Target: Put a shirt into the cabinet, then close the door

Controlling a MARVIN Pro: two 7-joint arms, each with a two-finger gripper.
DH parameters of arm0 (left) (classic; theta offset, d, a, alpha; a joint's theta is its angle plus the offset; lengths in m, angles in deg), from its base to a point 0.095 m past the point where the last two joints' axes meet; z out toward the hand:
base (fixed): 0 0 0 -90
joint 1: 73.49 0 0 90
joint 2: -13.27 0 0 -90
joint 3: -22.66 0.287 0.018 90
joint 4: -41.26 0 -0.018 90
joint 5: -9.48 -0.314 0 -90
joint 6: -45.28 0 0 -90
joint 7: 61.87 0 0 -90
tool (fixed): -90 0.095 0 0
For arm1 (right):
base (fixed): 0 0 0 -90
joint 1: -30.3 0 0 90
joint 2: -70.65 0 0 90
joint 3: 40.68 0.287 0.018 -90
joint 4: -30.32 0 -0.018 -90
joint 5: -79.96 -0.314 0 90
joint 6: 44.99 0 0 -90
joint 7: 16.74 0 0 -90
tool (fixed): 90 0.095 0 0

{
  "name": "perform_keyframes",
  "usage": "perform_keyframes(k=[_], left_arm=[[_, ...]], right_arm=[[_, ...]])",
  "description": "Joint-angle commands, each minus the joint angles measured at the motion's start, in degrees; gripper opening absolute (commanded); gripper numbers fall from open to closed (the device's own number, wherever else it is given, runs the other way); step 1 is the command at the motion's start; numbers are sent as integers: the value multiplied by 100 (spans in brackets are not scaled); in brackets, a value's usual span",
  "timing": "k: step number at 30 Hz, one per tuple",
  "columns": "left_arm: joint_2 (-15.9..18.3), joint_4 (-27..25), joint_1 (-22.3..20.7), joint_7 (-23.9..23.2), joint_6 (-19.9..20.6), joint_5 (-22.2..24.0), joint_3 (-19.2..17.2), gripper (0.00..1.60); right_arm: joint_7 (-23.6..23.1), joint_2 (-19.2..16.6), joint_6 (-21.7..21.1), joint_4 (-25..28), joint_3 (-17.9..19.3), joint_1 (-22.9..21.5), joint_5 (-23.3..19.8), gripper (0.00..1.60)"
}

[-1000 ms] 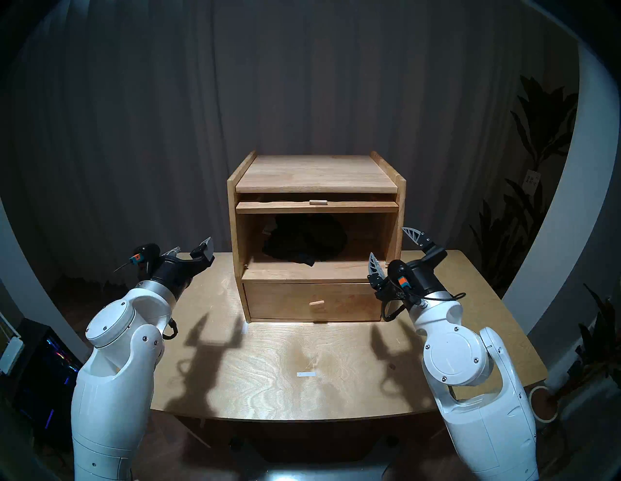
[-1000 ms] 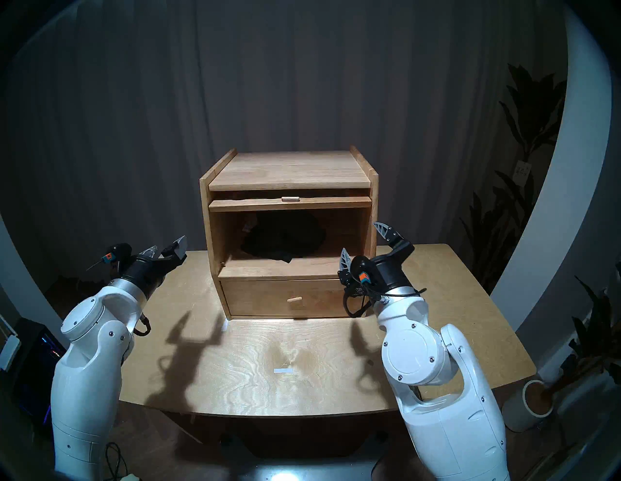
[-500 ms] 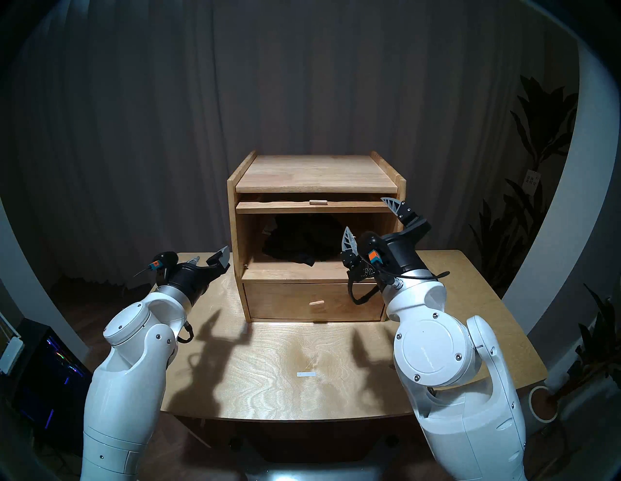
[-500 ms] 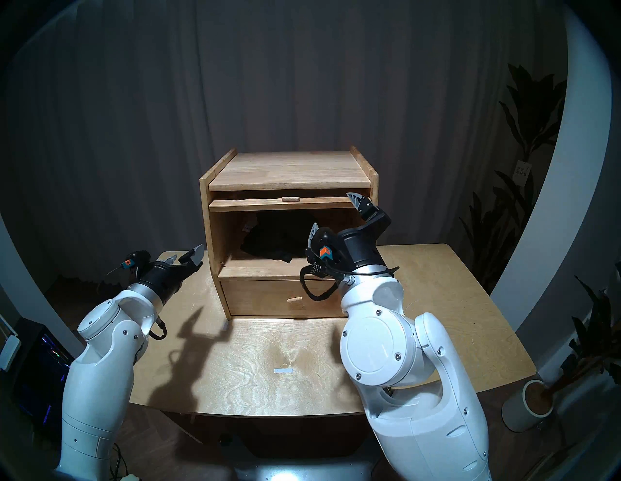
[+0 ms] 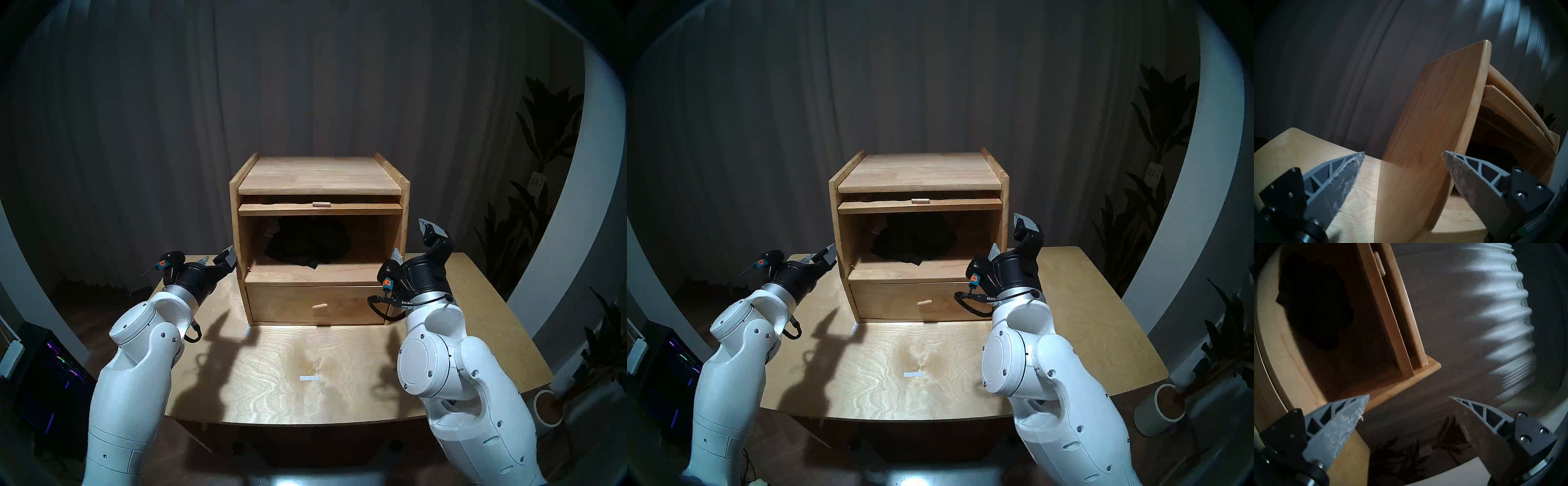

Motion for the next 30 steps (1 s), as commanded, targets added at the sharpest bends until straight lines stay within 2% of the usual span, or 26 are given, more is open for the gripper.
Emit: perform_keyframes(k=[1,4,7,8,9,12,15,16,19,22,23,24,27,30], left_arm=[[47,144,-349,-79,-71,84,-153,160],[52,379,-495,-62,-78,128,-219,160],[81,633,-675,-87,-98,160,-247,160],[90,692,-726,-96,-104,165,-251,160],[103,748,-774,-112,-114,169,-253,160],[132,889,-903,-142,-135,175,-253,160],[151,1025,-1020,-171,-158,178,-236,160],[155,1064,-1052,-184,-168,180,-227,160],[153,1142,-1122,-205,-190,182,-197,160],[128,1190,-1147,-203,-203,195,-177,160],[119,1207,-1145,-196,-203,197,-168,160],[115,1237,-1156,-202,-215,196,-152,160],[102,1281,-1156,-202,-228,191,-116,160],[92,1346,-1212,-206,-275,177,-61,160]], right_arm=[[-169,-334,-25,8,-345,-560,958,160],[-434,-56,-109,-156,-635,-812,1138,160],[-745,340,-199,-373,-794,-971,1112,160],[-805,384,-212,-427,-810,-978,1090,160],[-889,460,-277,-473,-872,-1084,878,160],[-1062,544,-306,-632,-878,-1197,884,160],[-1346,796,-356,-907,-882,-1527,1031,160],[-1368,761,-306,-850,-821,-1392,1112,160],[-1614,915,-336,-971,-847,-1610,1294,160],[-1895,1091,-439,-937,-1022,-1833,1273,160],[-1930,1082,-382,-903,-1088,-1807,1444,160],[-2075,1141,-438,-932,-1226,-2017,1399,160],[-2210,1338,-405,-838,-1396,-2021,1450,160],[-2596,1369,-577,-985,-1474,-2251,1699,160]])
